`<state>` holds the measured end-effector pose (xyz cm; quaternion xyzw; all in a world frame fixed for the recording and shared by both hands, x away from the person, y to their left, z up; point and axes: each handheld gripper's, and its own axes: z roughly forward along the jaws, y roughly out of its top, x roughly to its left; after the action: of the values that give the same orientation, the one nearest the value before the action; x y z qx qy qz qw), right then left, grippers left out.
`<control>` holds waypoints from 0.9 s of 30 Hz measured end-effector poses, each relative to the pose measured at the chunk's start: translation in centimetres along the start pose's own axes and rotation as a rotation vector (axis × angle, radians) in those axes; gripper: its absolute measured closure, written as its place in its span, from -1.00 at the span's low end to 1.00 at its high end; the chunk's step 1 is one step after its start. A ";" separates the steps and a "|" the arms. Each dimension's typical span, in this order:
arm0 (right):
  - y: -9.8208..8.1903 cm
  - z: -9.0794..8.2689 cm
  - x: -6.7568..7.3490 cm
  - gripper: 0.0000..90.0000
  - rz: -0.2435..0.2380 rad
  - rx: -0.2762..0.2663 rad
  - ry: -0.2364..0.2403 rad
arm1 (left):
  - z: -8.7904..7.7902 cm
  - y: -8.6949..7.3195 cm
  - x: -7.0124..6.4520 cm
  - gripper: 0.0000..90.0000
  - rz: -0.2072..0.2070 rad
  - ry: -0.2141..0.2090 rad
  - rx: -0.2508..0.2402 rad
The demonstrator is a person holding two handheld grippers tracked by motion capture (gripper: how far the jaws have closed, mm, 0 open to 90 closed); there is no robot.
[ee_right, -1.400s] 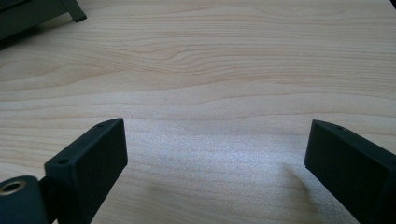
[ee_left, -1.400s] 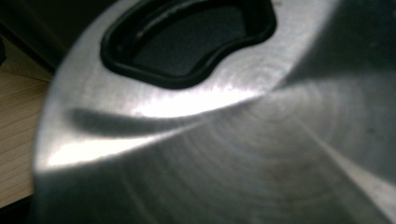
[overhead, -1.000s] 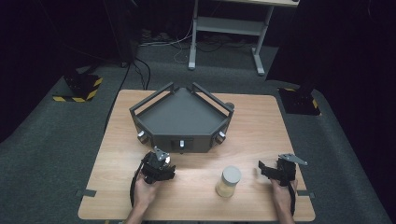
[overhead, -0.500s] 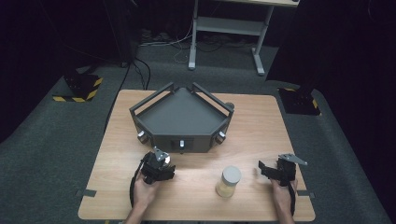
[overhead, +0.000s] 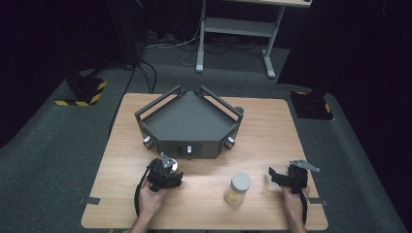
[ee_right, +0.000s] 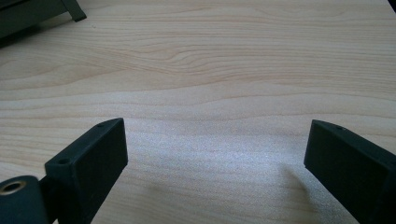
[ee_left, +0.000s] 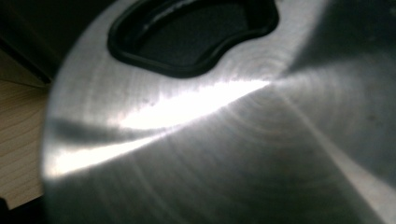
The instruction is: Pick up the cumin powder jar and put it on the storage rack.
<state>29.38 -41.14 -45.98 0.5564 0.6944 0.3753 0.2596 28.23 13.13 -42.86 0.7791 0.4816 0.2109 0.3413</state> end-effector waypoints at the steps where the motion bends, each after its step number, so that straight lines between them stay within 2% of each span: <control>1: 0.0 0.0 0.0 -0.88 0.000 0.000 0.000 | 0.0 0.0 0.0 -0.30 0.002 -0.001 0.000; 10: 0.0 0.0 0.0 -0.88 -0.001 0.000 0.001 | -0.1 0.1 -0.1 -0.30 0.014 -0.008 0.005; 12: 0.0 0.0 0.0 -0.88 -0.001 -0.001 0.001 | -0.1 -0.1 -0.2 -0.30 0.007 -0.011 -0.007; 13: 0.0 0.0 0.0 -0.88 0.000 0.000 0.001 | -0.2 0.2 -0.1 -0.30 0.017 -0.015 0.004; 17: 0.0 0.0 0.1 -0.88 -0.003 0.001 0.000 | -0.5 0.3 -0.2 -0.30 0.022 -0.022 -0.004; 21: 0.0 0.0 0.0 -0.88 -0.004 0.000 0.001 | -1.1 0.9 0.0 -0.30 0.049 -0.036 0.013; 24: 0.0 0.0 0.0 -0.88 -0.004 0.000 0.001 | -1.3 1.1 0.0 -0.30 0.050 -0.043 0.008; 26: 0.0 0.0 0.0 -0.88 -0.005 0.000 0.001 | -1.8 2.1 0.4 -0.30 0.092 -0.059 0.060; 27: 0.0 0.0 0.0 -0.88 -0.006 -0.001 0.001 | -1.8 2.2 0.4 -0.30 0.096 -0.061 0.063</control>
<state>29.36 -41.09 -45.99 0.5540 0.6961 0.3750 0.2605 28.55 13.42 -39.99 0.8179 0.4393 0.1879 0.3206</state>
